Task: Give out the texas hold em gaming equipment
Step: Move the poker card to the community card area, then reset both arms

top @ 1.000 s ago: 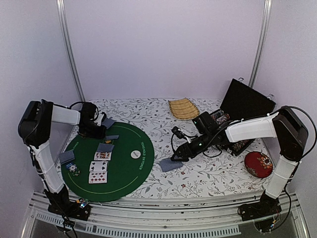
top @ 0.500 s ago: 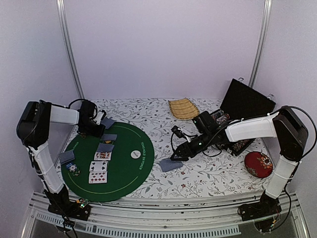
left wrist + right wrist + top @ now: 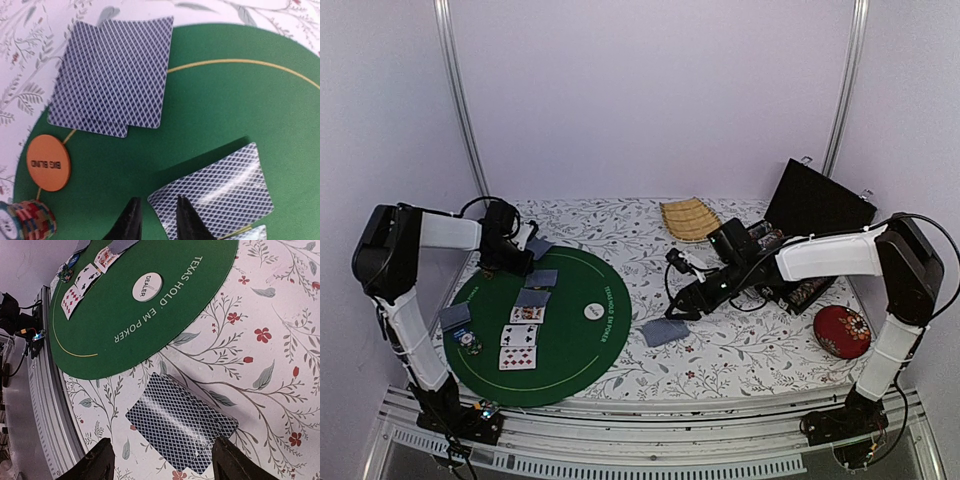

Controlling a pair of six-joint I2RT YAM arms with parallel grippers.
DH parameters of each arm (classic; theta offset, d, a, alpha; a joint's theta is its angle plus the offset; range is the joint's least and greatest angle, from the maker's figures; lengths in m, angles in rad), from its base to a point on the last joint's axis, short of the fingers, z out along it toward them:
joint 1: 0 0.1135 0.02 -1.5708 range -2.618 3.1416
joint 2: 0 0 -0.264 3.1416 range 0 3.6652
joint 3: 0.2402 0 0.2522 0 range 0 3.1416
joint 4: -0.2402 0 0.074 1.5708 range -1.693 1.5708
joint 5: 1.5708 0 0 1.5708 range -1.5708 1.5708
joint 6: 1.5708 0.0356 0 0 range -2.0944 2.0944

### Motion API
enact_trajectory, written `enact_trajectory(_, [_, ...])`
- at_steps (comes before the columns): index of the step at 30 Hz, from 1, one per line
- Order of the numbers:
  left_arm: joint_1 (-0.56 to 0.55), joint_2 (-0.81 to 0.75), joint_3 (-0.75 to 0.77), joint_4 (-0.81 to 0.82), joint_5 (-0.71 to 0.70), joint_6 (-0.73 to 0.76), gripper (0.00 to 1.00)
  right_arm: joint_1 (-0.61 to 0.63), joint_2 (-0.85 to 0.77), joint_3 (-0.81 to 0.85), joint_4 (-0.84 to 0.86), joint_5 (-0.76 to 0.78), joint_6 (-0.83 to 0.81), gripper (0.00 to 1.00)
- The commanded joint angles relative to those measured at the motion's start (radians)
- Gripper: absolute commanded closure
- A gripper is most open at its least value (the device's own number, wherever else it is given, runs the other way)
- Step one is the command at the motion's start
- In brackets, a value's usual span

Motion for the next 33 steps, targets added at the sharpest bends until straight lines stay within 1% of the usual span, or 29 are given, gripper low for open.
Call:
enact_trajectory(1, [-0.024, -0.078, 0.053, -0.028, -0.038, -0.007, 0.72, -0.013, -0.076, 0.049, -0.029, 0.041, -0.039, 0.31])
enact_trajectory(3, [-0.029, -0.107, 0.07, -0.043, -0.037, -0.022, 0.69, -0.03, -0.108, 0.056, -0.031, 0.062, -0.046, 0.29])
enact_trajectory(6, [-0.038, -0.179, 0.082, -0.049, -0.041, -0.056, 0.62, -0.096, -0.169, 0.057, -0.032, 0.116, -0.05, 0.23])
enact_trajectory(7, [-0.038, -0.209, 0.078, -0.043, -0.043, -0.071, 0.57, -0.126, -0.187, 0.053, -0.031, 0.138, -0.046, 0.19])
enact_trajectory(8, [-0.039, -0.241, 0.063, -0.029, -0.049, -0.089, 0.5, -0.161, -0.209, 0.045, -0.029, 0.155, -0.043, 0.12])
enact_trajectory(9, [-0.039, -0.276, 0.046, -0.009, -0.06, -0.108, 0.43, -0.201, -0.234, 0.034, -0.019, 0.168, -0.039, 0.02])
enact_trajectory(11, [-0.038, -0.37, -0.008, 0.048, -0.085, -0.143, 0.24, -0.29, -0.289, -0.004, 0.012, 0.188, -0.022, 0.01])
enact_trajectory(12, [-0.037, -0.416, -0.052, 0.095, -0.103, -0.167, 0.17, -0.341, -0.322, -0.026, 0.035, 0.19, -0.01, 0.01])
enact_trajectory(14, [-0.036, -0.509, -0.157, 0.211, -0.163, -0.203, 0.06, -0.45, -0.411, -0.086, 0.1, 0.192, 0.021, 0.01])
enact_trajectory(15, [-0.034, -0.553, -0.22, 0.274, -0.196, -0.222, 0.02, -0.501, -0.447, -0.118, 0.137, 0.194, 0.039, 0.01])
enact_trajectory(17, [-0.028, -0.631, -0.34, 0.413, -0.269, -0.255, 0.02, -0.604, -0.52, -0.187, 0.206, 0.222, 0.066, 0.01])
enact_trajectory(18, [-0.026, -0.662, -0.4, 0.469, -0.314, -0.263, 0.02, -0.653, -0.553, -0.225, 0.253, 0.268, 0.075, 0.01])
enact_trajectory(20, [-0.025, -0.717, -0.507, 0.565, -0.392, -0.278, 0.02, -0.705, -0.612, -0.309, 0.334, 0.351, 0.084, 0.01])
enact_trajectory(21, [-0.024, -0.738, -0.572, 0.606, -0.43, -0.282, 0.02, -0.714, -0.64, -0.357, 0.383, 0.408, 0.078, 0.01])
enact_trajectory(24, [-0.023, -0.791, -0.691, 0.714, -0.518, -0.272, 0.02, -0.716, -0.699, -0.529, 0.56, 0.569, 0.051, 0.01])
enact_trajectory(26, [-0.022, -0.818, -0.763, 0.794, -0.567, -0.251, 0.02, -0.717, -0.724, -0.661, 0.736, 0.661, 0.056, 0.01])
enact_trajectory(28, [-0.023, -0.839, -0.838, 0.898, -0.602, -0.216, 0.02, -0.716, -0.716, -0.788, 0.968, 0.678, 0.052, 0.01])
enact_trajectory(30, [-0.023, -0.848, -0.92, 1.061, -0.604, -0.158, 0.02, -0.717, -0.662, -0.883, 1.195, 0.687, 0.006, 0.01])
enact_trajectory(31, [-0.023, -0.846, -0.958, 1.148, -0.597, -0.134, 0.02, -0.717, -0.619, -0.91, 1.287, 0.706, -0.019, 0.01])
enact_trajectory(33, [-0.019, -0.824, -1.02, 1.321, -0.566, -0.094, 0.02, -0.718, -0.514, -0.927, 1.396, 0.735, -0.039, 0.01])
